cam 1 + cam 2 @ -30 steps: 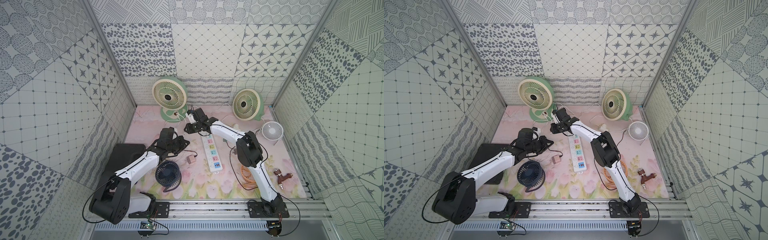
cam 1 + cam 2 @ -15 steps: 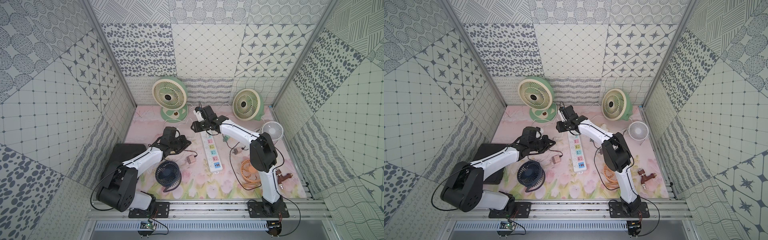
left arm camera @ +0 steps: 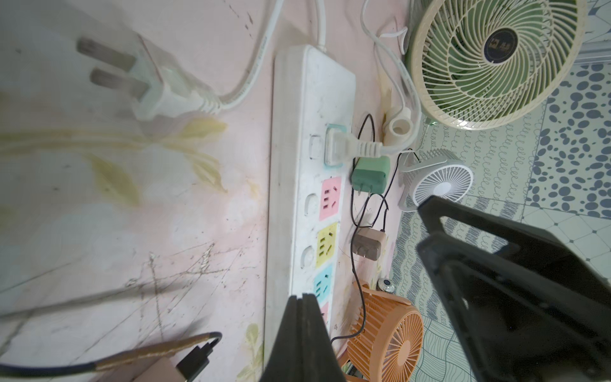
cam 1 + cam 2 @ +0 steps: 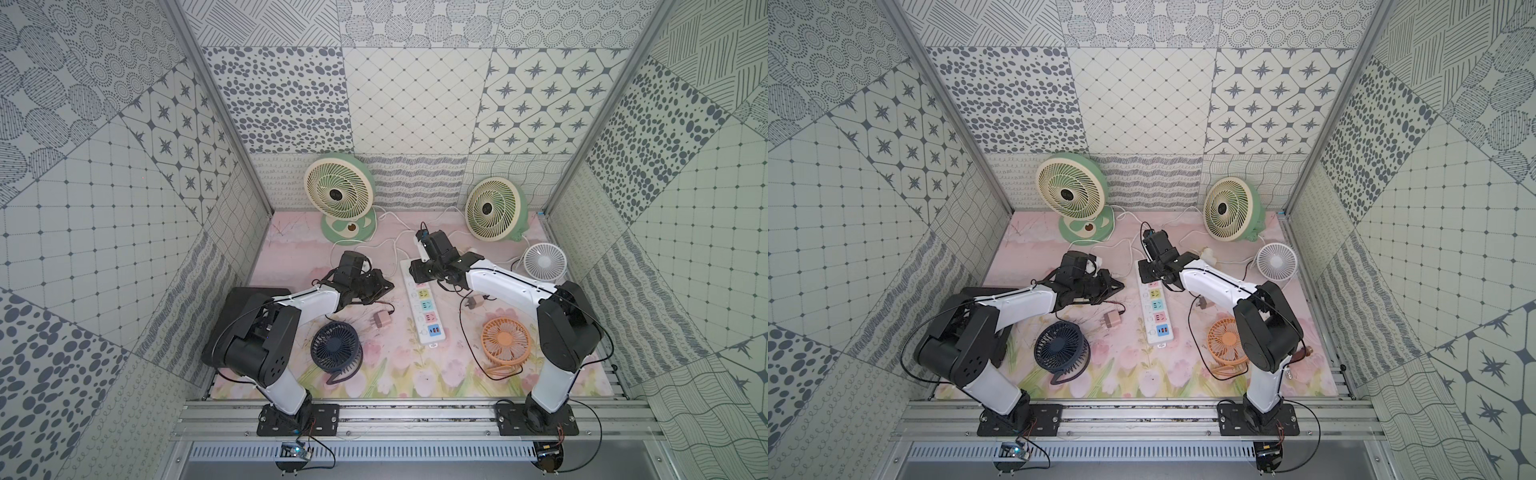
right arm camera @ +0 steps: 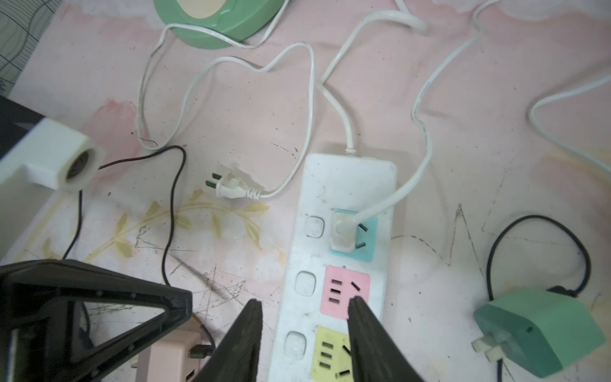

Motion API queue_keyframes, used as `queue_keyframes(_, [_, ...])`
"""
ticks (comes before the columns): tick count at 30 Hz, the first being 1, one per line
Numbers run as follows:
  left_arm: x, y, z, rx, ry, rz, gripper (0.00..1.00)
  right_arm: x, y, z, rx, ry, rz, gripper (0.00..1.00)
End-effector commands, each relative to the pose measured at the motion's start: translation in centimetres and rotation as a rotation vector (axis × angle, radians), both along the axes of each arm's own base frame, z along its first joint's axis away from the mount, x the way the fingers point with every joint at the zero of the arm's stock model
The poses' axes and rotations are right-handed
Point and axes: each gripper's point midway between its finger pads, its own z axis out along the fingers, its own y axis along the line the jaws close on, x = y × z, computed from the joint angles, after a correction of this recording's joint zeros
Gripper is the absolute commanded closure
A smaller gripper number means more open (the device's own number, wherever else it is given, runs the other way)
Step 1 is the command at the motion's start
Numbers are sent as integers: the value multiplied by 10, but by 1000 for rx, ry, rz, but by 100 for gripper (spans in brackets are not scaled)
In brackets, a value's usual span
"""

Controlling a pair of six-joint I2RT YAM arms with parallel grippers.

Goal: Unplug the desk fan from the power strip
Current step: Place the plug at the center of the board, then remove the plug from the socket.

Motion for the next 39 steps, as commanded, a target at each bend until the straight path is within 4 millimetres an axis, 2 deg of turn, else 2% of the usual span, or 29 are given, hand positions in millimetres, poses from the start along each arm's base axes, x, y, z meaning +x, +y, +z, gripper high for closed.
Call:
queue_keyframes(1, [9, -22, 14, -74, -49, -59, 100, 11, 0, 3, 25, -67, -50, 54])
queue_keyframes(4, [11, -27, 12, -77, -45, -67, 100, 15, 3, -14, 34, -58, -65, 54])
queue_keyframes(8, [11, -26, 7, -73, -35, -64, 100, 27, 8, -25, 38, -75, -89, 54])
queue_keyframes(13, [11, -26, 1, -63, -22, -61, 100, 38, 10, -39, 15, -87, -112, 59])
queue_keyframes(22, [11, -24, -4, -47, -12, -56, 100, 51, 12, -46, 7, -113, -136, 72])
queue_keyframes(28, [14, -25, -7, -42, -7, -57, 100, 55, 12, -44, -3, -135, -139, 80])
queue_keyframes(36, [20, -28, -8, -43, -3, -56, 100, 53, 10, -44, -21, -142, -130, 100])
queue_keyframes(39, [26, -30, -6, -45, -9, -57, 100, 51, 10, -43, -33, -151, -127, 100])
